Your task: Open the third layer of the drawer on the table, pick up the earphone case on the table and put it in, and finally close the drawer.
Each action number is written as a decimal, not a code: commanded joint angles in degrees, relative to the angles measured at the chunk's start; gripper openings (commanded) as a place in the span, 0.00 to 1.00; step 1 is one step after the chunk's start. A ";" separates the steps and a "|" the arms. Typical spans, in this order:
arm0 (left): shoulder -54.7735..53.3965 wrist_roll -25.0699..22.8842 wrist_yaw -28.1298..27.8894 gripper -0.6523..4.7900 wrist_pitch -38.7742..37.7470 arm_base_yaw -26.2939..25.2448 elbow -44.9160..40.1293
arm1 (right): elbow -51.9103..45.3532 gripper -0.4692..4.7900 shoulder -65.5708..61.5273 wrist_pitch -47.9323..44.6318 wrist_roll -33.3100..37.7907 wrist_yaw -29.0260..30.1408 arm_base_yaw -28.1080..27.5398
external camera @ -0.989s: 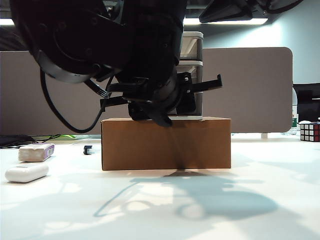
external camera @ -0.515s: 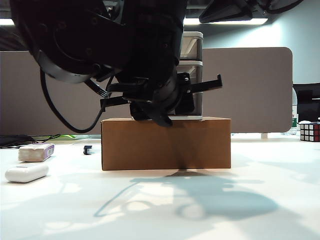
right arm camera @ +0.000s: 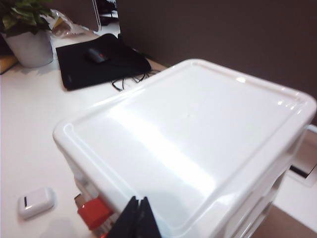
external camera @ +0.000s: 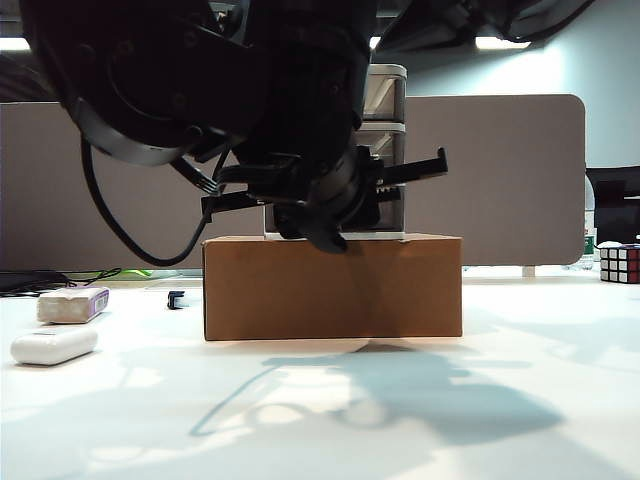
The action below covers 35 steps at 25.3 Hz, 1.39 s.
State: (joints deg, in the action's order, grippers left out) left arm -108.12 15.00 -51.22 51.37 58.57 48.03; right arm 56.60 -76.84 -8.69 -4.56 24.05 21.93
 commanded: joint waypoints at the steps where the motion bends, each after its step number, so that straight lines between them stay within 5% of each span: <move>1: 0.20 -0.17 -0.20 0.11 -0.33 0.77 0.31 | 0.42 0.08 0.13 1.90 -0.17 0.26 0.42; 11: 0.20 -0.04 -0.24 0.11 -1.25 0.85 0.31 | 0.37 0.08 2.82 6.19 -0.20 6.51 1.18; 16: 0.79 -0.24 -0.66 0.11 -1.38 1.44 0.28 | 0.33 0.08 2.21 11.93 -4.57 2.80 1.18; 35: 4.02 -2.10 -10.56 0.11 -4.17 8.11 -2.21 | 0.37 0.08 -2.21 6.34 -4.42 0.28 1.18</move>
State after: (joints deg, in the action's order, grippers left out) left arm -104.33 12.45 -59.88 46.96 66.85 46.19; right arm 56.69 -79.22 -1.37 -8.99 24.25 23.07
